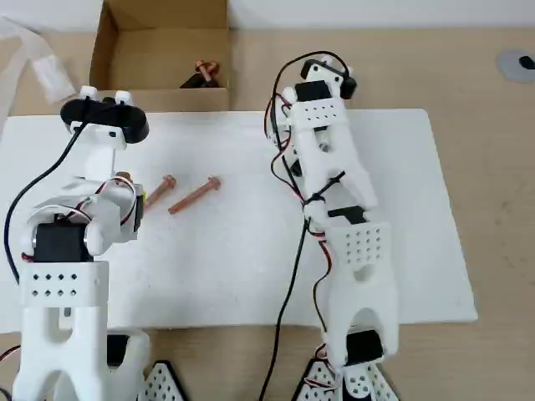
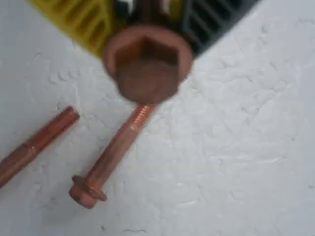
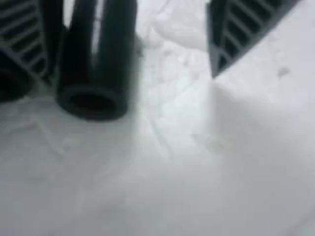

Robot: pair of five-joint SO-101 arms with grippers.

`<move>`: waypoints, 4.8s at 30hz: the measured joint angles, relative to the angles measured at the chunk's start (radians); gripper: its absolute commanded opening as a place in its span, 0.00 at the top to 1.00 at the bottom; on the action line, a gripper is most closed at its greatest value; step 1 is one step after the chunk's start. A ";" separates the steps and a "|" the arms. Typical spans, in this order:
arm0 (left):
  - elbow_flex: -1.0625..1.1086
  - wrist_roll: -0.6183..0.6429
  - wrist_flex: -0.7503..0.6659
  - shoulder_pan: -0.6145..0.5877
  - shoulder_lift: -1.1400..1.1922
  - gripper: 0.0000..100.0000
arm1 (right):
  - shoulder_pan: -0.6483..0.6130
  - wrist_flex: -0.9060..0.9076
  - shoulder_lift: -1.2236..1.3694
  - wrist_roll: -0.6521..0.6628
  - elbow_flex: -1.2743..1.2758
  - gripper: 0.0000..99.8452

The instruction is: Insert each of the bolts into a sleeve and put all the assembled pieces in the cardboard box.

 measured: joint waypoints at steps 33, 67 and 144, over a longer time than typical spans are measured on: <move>-0.032 0.071 0.000 0.000 -0.063 0.99 | -0.048 0.258 0.003 0.201 -0.281 0.99; 0.365 0.321 -0.588 0.000 -0.692 0.99 | -0.405 0.043 -1.428 0.520 0.991 0.99; 0.195 0.470 -0.348 0.572 -0.559 0.99 | -0.542 -0.985 -2.587 0.746 2.337 0.99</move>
